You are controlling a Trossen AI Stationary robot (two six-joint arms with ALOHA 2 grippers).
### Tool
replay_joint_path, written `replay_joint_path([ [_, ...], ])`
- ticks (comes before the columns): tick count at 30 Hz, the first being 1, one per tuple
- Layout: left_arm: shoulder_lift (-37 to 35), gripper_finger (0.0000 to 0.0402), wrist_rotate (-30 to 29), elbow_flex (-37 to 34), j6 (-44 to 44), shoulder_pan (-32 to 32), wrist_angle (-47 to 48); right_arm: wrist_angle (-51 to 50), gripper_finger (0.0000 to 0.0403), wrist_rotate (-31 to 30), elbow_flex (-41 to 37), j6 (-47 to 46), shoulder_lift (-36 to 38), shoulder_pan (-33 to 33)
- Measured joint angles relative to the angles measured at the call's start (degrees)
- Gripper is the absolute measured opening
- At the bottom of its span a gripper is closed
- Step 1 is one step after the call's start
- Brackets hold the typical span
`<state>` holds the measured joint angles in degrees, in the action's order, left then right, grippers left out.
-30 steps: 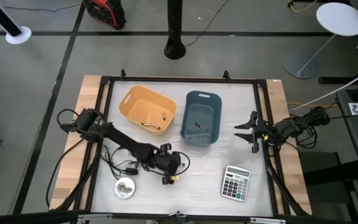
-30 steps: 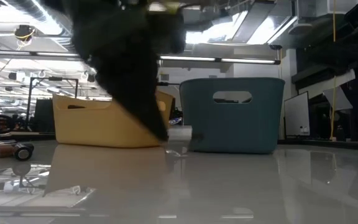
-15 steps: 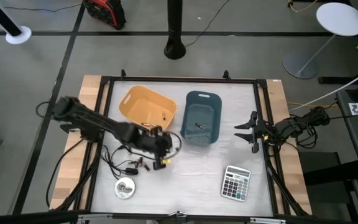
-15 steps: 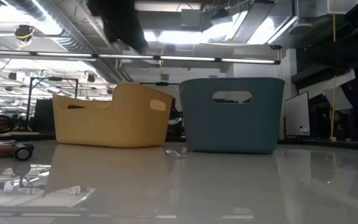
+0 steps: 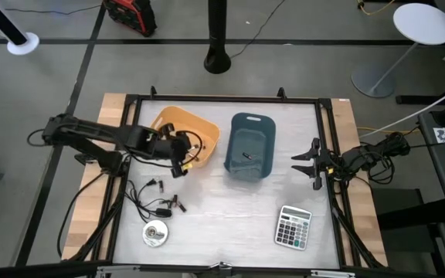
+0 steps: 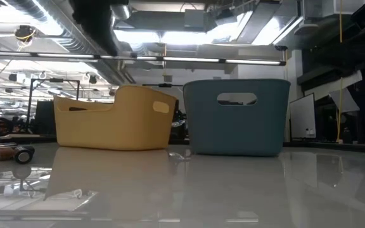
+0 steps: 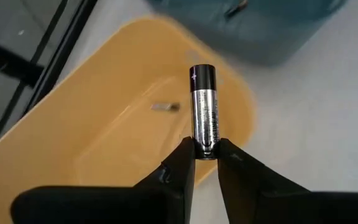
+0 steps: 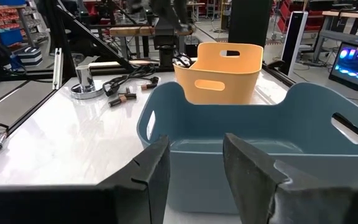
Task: Sort batteries
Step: Put the silver battery into the yellow bin, then put the black battery into the blue bin
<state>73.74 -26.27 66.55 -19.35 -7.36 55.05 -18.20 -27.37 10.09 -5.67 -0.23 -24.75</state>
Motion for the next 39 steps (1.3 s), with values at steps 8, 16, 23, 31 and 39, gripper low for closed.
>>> replay_joint_path([
  [8, 0.37, 0.0116, -0.14, -3.91, 5.7, 5.96, 0.22, 0.0, 0.0145, 0.01, 0.0, 0.0, 0.0, 0.01],
  [16, 0.36, 0.0142, 12.12, -3.94, 2.97, 6.86, -0.28, 0.0, 0.0145, 0.02, 0.0, 0.0, 0.0, 0.02],
  [23, 1.27, 0.0132, 23.13, -4.56, 0.33, -1.33, -2.68, -0.01, 0.0145, 0.02, 0.0, 0.01, -0.01, 0.02],
  [31, 1.61, 0.0131, 23.13, -12.26, 1.55, -11.68, -15.71, -0.42, 0.0145, 0.02, 0.0, 0.01, 0.0, 0.0],
  [39, 6.98, 0.0129, 22.48, -15.88, 3.37, -16.79, -23.15, -0.48, 0.0145, 0.02, 0.0, 0.0, -0.02, 0.02],
])
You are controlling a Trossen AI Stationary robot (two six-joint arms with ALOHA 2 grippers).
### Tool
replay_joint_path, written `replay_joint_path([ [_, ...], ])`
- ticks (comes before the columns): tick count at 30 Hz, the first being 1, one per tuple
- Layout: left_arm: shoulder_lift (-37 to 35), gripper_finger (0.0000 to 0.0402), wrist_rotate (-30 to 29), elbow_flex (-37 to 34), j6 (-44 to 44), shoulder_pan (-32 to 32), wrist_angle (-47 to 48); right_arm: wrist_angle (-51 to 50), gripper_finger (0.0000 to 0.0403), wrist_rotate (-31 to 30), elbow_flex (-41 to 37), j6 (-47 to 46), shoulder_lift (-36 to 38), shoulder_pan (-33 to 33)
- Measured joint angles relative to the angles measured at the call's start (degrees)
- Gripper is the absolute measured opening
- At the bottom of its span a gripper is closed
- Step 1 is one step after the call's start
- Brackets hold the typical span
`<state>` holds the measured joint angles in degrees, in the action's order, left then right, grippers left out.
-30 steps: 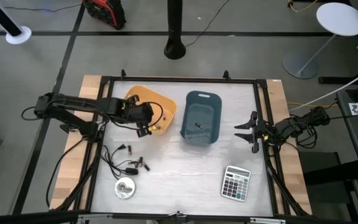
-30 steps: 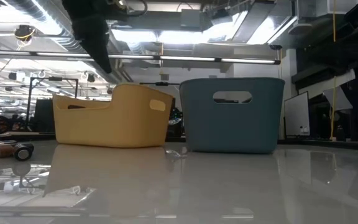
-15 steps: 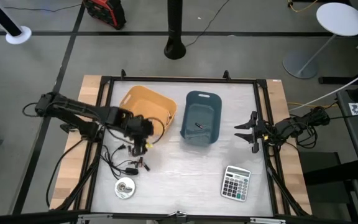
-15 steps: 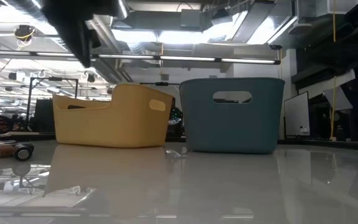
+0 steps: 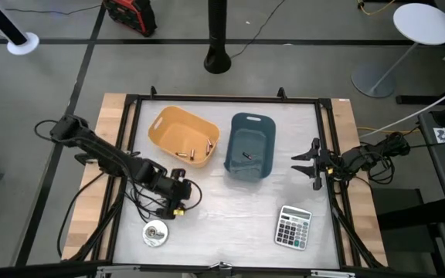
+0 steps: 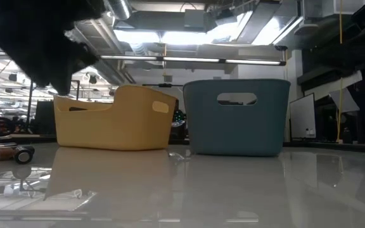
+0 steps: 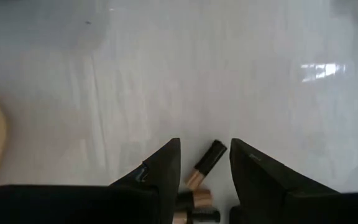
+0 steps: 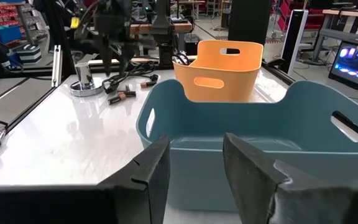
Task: Sort batteries
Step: Put the black battery into the blue bin
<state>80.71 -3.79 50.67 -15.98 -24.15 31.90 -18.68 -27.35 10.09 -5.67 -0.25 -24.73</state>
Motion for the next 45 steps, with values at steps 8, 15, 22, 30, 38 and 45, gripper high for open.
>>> replay_joint_path([
  [8, 9.57, 0.0129, 0.31, 0.0, 3.56, -2.03, -1.46, -0.57, 0.0145, -0.01, 0.0, 0.01, 0.01, 0.0],
  [15, 12.71, 0.0129, 1.15, 0.0, 4.44, -3.0, -1.3, -1.36, 0.0145, 0.0, 0.0, 0.02, 0.01, 0.0],
  [22, 13.46, 0.0129, 1.45, 0.0, 5.97, -3.0, -1.12, -1.38, 0.0145, 0.0, 0.0, 0.0, 0.0, 0.0],
  [30, 16.25, 0.0129, 1.07, 0.29, 7.87, -2.96, -1.29, -1.44, 0.0145, 0.0, 0.0, 0.02, 0.0, 0.0],
  [38, 15.4, 0.0096, 0.39, 1.17, 7.49, -2.76, -0.84, -1.82, 0.0145, 0.0, 0.0, 0.0, 0.0, -0.01],
  [45, 14.97, 0.0013, 0.12, 2.4, 7.24, -0.81, -1.58, -2.4, 0.0145, -0.02, 0.0, 0.02, 0.02, 0.0],
])
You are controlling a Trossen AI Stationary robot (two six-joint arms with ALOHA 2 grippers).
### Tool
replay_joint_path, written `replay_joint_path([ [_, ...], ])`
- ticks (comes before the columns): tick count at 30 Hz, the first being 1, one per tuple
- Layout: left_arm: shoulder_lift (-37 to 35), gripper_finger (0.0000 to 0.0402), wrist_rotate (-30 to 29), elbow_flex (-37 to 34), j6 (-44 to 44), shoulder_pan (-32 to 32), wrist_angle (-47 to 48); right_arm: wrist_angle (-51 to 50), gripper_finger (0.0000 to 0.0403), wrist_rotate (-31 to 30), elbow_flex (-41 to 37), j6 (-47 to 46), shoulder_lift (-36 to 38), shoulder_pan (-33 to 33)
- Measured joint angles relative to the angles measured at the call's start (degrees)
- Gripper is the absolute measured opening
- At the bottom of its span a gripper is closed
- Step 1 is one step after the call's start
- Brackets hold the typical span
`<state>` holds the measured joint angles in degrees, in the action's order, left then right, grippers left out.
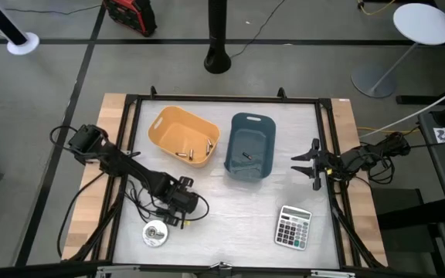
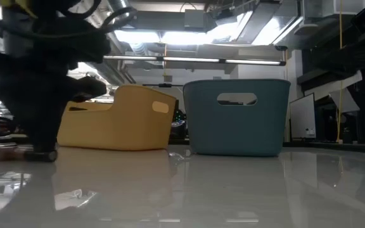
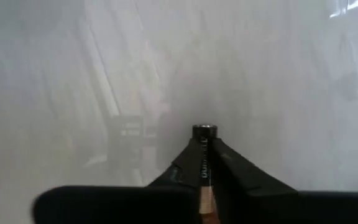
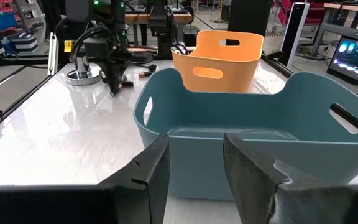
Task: Sort batteries
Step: Put the black battery into the blue bin
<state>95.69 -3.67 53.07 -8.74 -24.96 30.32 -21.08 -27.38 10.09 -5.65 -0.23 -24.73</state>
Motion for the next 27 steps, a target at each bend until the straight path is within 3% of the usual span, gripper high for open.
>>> replay_joint_path([
  [9, 0.08, 0.0001, 0.55, 3.84, -0.07, 4.2, 0.4, -0.12, 0.0145, 0.02, 0.0, -0.02, -0.02, -0.01],
  [16, 0.08, 0.002, 0.84, 3.9, -4.04, 4.69, 0.56, -0.11, 0.0145, 0.02, 0.0, -0.02, -0.02, -0.02],
  [20, 0.08, 0.0048, 0.63, 3.9, -4.81, 4.71, 0.91, -0.11, 0.0145, 0.01, 0.0, -0.01, -0.02, -0.01],
  [27, 0.04, 0.013, -0.38, 3.04, -6.59, 5.65, 4.62, -0.1, 0.0145, 0.02, 0.0, -0.02, -0.02, -0.02],
])
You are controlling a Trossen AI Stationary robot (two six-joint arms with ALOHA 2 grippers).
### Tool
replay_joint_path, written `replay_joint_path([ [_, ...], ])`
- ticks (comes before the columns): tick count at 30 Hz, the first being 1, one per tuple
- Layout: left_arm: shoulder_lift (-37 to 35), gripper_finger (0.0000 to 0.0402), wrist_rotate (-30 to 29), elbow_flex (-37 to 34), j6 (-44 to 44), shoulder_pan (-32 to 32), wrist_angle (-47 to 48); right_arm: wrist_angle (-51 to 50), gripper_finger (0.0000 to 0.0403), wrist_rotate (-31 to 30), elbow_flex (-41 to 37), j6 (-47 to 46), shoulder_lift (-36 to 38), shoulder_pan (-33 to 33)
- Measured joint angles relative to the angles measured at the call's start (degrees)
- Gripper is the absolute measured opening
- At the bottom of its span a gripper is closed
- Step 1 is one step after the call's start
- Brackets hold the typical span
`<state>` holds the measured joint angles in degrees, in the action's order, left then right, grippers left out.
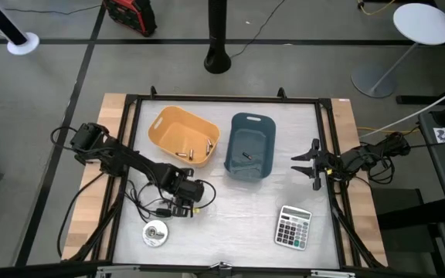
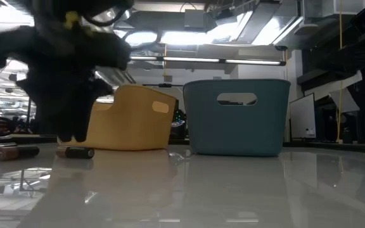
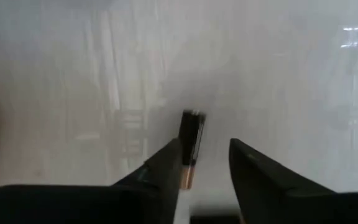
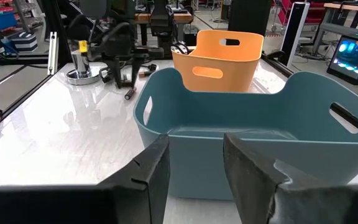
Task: Sort batteries
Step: Put the black battery into the blue bin
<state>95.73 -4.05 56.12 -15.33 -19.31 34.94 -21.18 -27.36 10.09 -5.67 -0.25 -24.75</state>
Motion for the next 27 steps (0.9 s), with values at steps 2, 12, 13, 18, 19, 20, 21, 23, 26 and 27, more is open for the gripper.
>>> replay_joint_path([
  [2, -0.01, 0.0146, -0.05, -1.02, -0.75, 0.3, 0.35, 0.0, 0.0145, -0.01, 0.0, 0.01, 0.0, 0.01],
  [12, -0.01, 0.0154, -5.11, -2.27, 0.22, 0.68, 0.1, 0.0, 0.0145, 0.0, 0.0, 0.02, 0.02, 0.01],
  [13, -0.01, 0.015, -5.61, -2.27, 0.72, 0.68, 0.07, 0.01, 0.0145, 0.0, 0.0, 0.0, 0.0, 0.01],
  [18, -0.01, 0.0136, -5.71, -2.27, 0.81, 0.66, -0.05, -0.01, 0.0145, 0.01, 0.0, 0.0, 0.02, 0.0],
  [19, -0.01, 0.0134, -5.69, -2.27, 0.81, 0.66, -0.05, -0.01, 0.0145, 0.01, 0.0, 0.02, 0.0, 0.0],
  [20, -0.01, 0.0133, -5.66, -2.27, 0.81, 0.67, -0.05, -0.01, 0.0145, -0.01, 0.0, 0.0, 0.0, 0.02],
  [21, -0.01, 0.0132, -5.66, -2.29, 0.81, 0.68, -0.06, -0.01, 0.0145, 0.0, 0.0, 0.0, 0.0, 0.0],
  [23, 0.0, 0.0132, -5.64, -2.3, 0.79, 0.68, -0.1, -0.01, 0.0145, -0.01, 0.0, 0.0, 0.0, 0.0],
  [26, 0.4, 0.0131, -5.55, -2.3, 0.86, 0.66, -0.34, -0.01, 0.0145, 0.01, 0.0, 0.0, 0.0, 0.02],
  [27, 0.77, 0.0131, -5.57, -2.3, 1.03, 0.68, -0.57, 0.0, 0.0145, -0.02, 0.0, 0.02, 0.01, 0.01],
])
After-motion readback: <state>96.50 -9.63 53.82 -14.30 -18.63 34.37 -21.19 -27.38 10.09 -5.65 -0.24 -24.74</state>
